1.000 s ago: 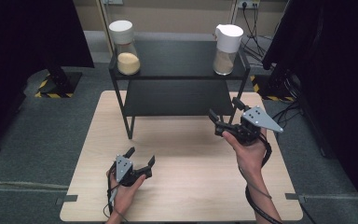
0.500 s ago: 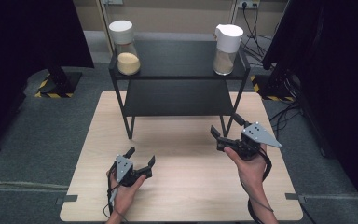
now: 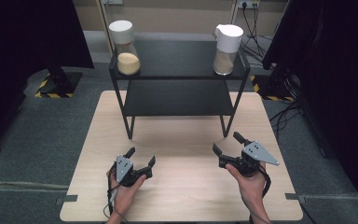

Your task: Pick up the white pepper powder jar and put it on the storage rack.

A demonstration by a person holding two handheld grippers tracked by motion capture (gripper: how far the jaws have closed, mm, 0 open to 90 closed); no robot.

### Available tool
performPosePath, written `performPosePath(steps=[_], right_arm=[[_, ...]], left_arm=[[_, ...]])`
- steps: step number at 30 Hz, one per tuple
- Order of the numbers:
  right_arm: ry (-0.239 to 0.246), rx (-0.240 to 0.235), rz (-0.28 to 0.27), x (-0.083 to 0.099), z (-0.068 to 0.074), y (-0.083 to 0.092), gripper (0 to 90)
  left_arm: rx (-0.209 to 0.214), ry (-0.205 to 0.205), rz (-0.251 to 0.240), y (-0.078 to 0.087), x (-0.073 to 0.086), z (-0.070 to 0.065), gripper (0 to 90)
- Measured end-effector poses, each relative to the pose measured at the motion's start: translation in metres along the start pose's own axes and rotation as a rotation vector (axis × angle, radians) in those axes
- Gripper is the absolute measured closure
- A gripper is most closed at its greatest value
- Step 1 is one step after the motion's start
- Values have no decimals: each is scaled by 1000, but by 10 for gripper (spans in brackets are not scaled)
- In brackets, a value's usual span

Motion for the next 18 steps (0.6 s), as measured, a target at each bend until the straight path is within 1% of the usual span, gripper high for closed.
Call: performPosePath(steps=[3,4,9,12,15,17,18], right_arm=[[-13,5,15,10,-2,2,82],[-13,5,15,10,-2,2,82],[-16,20,54,29,-5,6,81],[-24,33,59,38,-7,9,82],[-18,41,80,45,-8,10,81],[-25,43,93,50,-10,11,81],[-18,48,102,53,-10,11,81]], left_arm=[[0,0,0,0,0,0,100],[0,0,0,0,0,0,100],[0,-1,-1,0,0,0,100],[2,-3,0,0,0,0,100],[2,-3,0,0,0,0,100],[3,-3,0,0,0,0,100],[3,-1,0,0,0,0,100]])
Point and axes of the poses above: each handheld gripper's, and its own axes: y roughly backward along the jaws, x roughly out of its underside, z roughly to its left, the point moved 2 cm from there along -y, roughly forward along the jaws, and after that the axes turned 12 degrees about -y, right-handed, at the moved point
